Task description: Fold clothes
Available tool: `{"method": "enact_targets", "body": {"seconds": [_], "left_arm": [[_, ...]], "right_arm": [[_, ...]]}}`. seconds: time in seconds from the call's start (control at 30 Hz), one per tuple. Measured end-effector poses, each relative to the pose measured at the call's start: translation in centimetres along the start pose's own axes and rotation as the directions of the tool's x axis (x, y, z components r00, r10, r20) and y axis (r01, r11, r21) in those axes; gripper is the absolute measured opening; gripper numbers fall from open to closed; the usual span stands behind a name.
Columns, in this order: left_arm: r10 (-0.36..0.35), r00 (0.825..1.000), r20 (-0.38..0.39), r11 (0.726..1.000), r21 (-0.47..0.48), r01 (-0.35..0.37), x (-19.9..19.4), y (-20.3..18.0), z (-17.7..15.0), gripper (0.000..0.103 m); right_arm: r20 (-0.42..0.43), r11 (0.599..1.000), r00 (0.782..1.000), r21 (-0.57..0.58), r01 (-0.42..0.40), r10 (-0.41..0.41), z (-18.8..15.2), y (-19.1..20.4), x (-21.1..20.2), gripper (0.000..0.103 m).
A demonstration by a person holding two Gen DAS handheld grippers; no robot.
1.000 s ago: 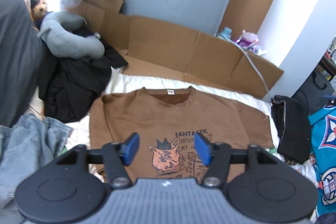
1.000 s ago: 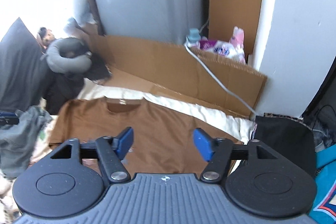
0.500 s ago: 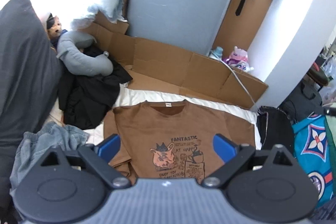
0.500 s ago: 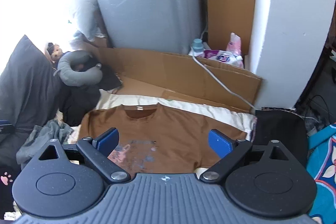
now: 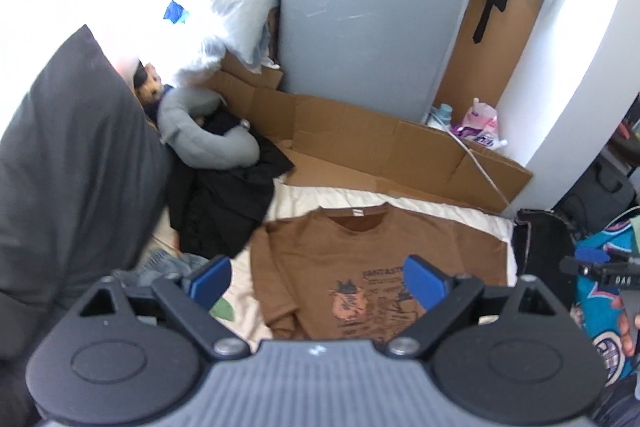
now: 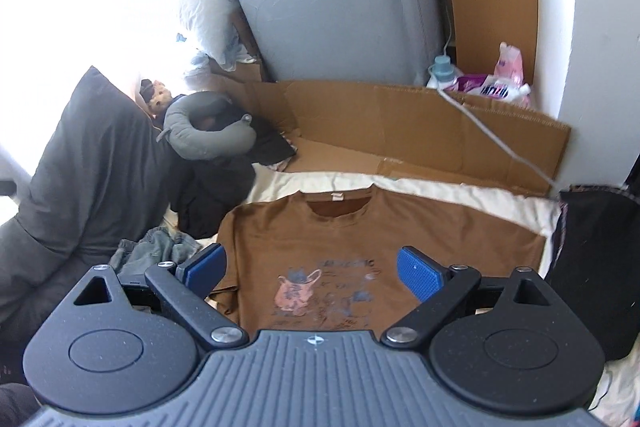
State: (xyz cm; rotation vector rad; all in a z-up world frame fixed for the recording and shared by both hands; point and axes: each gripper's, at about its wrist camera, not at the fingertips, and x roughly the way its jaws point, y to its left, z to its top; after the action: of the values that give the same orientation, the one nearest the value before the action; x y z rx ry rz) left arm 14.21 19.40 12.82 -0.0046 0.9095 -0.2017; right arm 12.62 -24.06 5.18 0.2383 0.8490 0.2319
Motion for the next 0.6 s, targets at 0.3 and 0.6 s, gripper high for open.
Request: {"method": "enact_targets", "body": {"seconds": [0.3, 0.6], "left_arm": [[-0.048, 0.999, -0.008, 0.999, -0.017, 0.048, 2.9, -0.8, 5.0, 0.096], [-0.137, 0.99, -0.045, 0.987, 0.081, 0.14, 12.4, -2.3, 2.0, 0.093]], "right_arm": [[0.062, 0.995, 0.994, -0.037, 0.091, -0.089, 1.4, 2.7, 1.4, 0.096], [0.039, 0.992, 0.994, 0.07, 0.104, -0.107, 0.3, 4.5, 7.7, 0.096]]}}
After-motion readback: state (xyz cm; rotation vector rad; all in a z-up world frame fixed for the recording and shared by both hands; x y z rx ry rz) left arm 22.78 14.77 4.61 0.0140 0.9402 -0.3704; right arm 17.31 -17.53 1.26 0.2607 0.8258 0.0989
